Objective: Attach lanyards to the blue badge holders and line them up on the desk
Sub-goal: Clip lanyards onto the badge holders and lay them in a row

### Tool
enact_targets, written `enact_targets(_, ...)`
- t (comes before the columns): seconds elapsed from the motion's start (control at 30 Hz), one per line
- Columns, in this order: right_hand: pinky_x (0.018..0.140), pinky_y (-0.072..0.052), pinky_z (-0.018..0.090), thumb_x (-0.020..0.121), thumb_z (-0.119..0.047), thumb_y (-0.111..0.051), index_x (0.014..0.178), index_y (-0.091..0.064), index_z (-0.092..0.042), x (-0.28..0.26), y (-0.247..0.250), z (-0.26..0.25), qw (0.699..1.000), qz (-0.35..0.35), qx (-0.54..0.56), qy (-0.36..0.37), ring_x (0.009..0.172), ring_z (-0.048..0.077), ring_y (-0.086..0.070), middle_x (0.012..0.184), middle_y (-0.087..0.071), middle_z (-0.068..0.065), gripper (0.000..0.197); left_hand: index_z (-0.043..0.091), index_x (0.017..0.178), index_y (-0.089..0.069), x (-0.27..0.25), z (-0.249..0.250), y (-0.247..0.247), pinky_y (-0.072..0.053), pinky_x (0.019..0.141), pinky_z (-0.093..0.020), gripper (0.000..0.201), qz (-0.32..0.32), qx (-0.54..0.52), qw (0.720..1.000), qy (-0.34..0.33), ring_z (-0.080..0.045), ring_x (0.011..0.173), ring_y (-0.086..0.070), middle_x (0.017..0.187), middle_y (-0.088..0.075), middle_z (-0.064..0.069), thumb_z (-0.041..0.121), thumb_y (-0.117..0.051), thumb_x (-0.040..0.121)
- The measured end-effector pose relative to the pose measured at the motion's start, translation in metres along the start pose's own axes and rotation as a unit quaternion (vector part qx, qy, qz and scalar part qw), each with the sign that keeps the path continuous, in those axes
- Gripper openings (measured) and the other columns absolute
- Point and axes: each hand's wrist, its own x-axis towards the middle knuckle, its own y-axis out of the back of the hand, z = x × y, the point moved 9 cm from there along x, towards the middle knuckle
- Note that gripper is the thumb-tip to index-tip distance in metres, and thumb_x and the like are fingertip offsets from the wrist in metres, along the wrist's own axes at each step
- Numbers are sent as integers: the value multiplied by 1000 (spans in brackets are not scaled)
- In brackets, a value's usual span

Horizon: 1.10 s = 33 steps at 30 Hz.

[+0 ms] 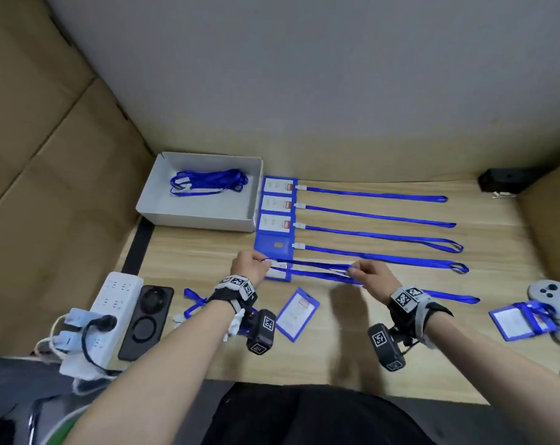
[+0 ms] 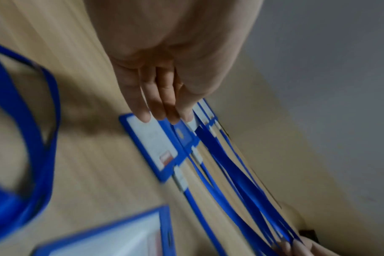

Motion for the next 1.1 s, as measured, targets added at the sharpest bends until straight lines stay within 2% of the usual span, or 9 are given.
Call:
enact_targets(0.2,48,-44,15,98,0,-51,88,-64,-8,61,-36,-91,996,52,73,9,57,19,-52,74,-61,11,18,17,86,-67,55,20,90,-54,76,-33,6,73,-116,990,-32,-21,74,-62,74,-64,3,15,-72,84)
enact_targets(0.43,47,-53,26,90,13,-51,90,-55,-6,137,-85,-174,982,82,170,-5,50,23,-58,80,-58,18,20,17,98,-65,116,24,172,-53,81,-32,10,143,-225,964,-17,-16,84,-61,89,-62,4,10,-63,92)
enact_targets(0.53,48,-56,28,87,16,-52,83,-53,-8,171,-104,-197,975,84,207,-18,52,25,-62,80,-60,20,24,20,95,-67,148,24,198,-57,87,-42,10,165,-234,958,-5,-23,90,-65,91,-67,0,12,-65,90)
enact_targets(0.77,47,-56,26,87,16,-53,78,-55,-11,232,-142,-236,980,85,179,-31,49,20,-62,72,-60,13,29,25,77,-64,211,10,235,-58,80,-51,13,184,-204,961,13,-32,86,-68,90,-72,-6,14,-63,84)
enact_targets(0.83,54,-59,31,84,12,-58,82,-59,-12,242,-150,-235,982,88,166,-33,52,19,-66,82,-66,18,24,22,97,-63,223,8,239,-59,79,-48,17,158,-192,968,28,-33,93,-67,103,-69,-9,12,-62,83)
enact_targets(0.9,71,-62,42,80,2,-66,100,-61,-13,247,-157,-233,987,80,133,-30,73,27,-69,106,-67,15,25,22,121,-45,230,5,232,-58,64,-38,42,92,-176,978,66,-32,101,-63,116,-60,-9,13,-63,84)
enact_targets(0.97,75,-61,46,81,-3,-66,115,-57,-17,239,-162,-228,990,72,114,-35,77,28,-67,112,-62,10,38,22,123,-34,232,1,230,-51,54,-30,47,60,-173,980,83,-31,101,-62,118,-56,-10,14,-62,86)
enact_targets(1.03,70,-60,44,84,0,-61,111,-56,-17,221,-163,-227,989,74,125,-28,69,27,-64,107,-63,12,32,22,135,-34,225,2,232,-56,61,-35,56,72,-156,983,63,-30,100,-63,118,-57,-8,17,-58,85)
enact_targets(1.1,58,-56,36,89,4,-54,104,-60,-12,197,-160,-227,986,80,147,-8,59,23,-61,97,-65,13,23,27,132,-42,208,12,228,-58,79,-43,53,77,-132,988,13,-28,97,-65,109,-63,-3,21,-56,81)
